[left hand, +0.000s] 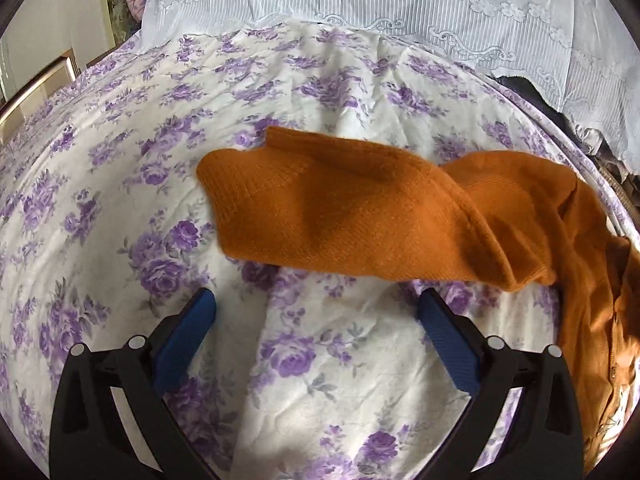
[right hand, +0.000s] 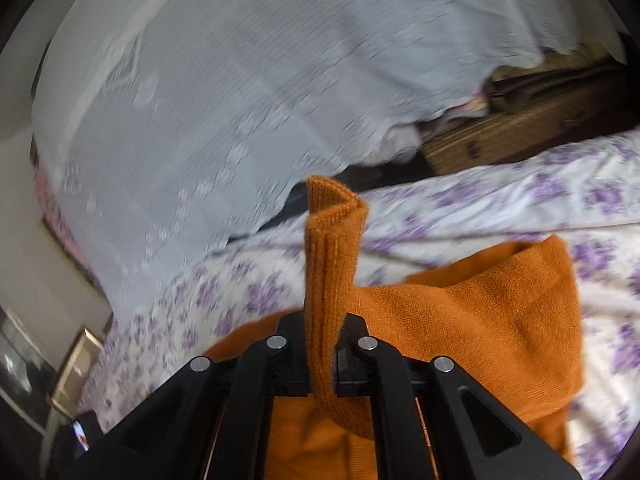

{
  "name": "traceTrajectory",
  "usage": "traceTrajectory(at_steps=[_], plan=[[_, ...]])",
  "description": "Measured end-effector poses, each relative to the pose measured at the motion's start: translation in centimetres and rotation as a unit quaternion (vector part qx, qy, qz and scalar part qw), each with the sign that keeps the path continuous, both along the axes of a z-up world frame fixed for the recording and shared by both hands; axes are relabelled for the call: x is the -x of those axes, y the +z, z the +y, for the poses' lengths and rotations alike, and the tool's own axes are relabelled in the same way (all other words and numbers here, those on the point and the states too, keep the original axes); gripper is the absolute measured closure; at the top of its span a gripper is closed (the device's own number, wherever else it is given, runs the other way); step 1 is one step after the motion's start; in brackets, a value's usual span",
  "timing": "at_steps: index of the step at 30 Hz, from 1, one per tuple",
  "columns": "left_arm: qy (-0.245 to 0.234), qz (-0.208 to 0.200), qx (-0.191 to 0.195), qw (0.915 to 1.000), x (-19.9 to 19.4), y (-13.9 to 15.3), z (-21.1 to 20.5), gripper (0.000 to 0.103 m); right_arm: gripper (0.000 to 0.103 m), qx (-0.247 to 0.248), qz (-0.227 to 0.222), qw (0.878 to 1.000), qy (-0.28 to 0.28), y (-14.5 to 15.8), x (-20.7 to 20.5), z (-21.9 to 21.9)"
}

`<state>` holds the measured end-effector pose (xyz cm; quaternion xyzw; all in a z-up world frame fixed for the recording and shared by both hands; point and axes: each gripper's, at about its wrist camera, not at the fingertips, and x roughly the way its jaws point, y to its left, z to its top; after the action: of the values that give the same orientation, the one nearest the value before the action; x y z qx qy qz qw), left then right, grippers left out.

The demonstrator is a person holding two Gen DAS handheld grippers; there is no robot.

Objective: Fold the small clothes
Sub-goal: 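Fold the held sleeve across the cardigan body with the right tool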

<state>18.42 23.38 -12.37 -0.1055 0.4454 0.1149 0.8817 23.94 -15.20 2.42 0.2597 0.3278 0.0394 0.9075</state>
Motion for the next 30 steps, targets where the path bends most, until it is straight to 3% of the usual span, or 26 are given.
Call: traceTrajectory(at_steps=[6,10,14,16,17,23,27,30], plan=[[0.003,-0.004,0.01,0.9999,0.2,0.0,0.3,0.004,0.096,0.06,0.075,0.994,0.043,-4.7,-1.9,4.7],[0.003,-0.004,0.012,0.9999,0.2,-0.1,0.2,0.004,0.093,0.07,0.123,0.988,0.064,-7.4,-2.5,5.4],[0.002,-0.005,0.014,0.9999,0.2,-0.1,0.2,0.004,0.084,0.075,0.123,0.986,0.08,-6.9,-2.4,5.6],[0.002,-0.006,0.017,0.9998,0.2,0.0,0.3,0.004,0.066,0.086,0.116,0.985,0.095,-6.5,-2.1,6.0],[0.002,-0.007,0.019,0.9998,0.3,0.0,0.3,0.004,0.062,0.092,0.11,0.984,0.102,-6.2,-1.7,6.2],[0.0,-0.008,0.021,0.9998,0.3,0.1,0.3,0.004,0.06,0.101,0.09,0.983,0.121,-4.4,0.1,6.3],[0.008,-0.036,0.069,0.997,1.7,1.9,1.3,0.004,0.06,0.08,0.083,0.984,0.133,-3.5,1.8,4.8],[-0.028,-0.06,0.147,0.9869,3.1,4.2,0.4,0.004,0.06,0.069,0.072,0.986,0.133,-2.7,3.2,2.5]])
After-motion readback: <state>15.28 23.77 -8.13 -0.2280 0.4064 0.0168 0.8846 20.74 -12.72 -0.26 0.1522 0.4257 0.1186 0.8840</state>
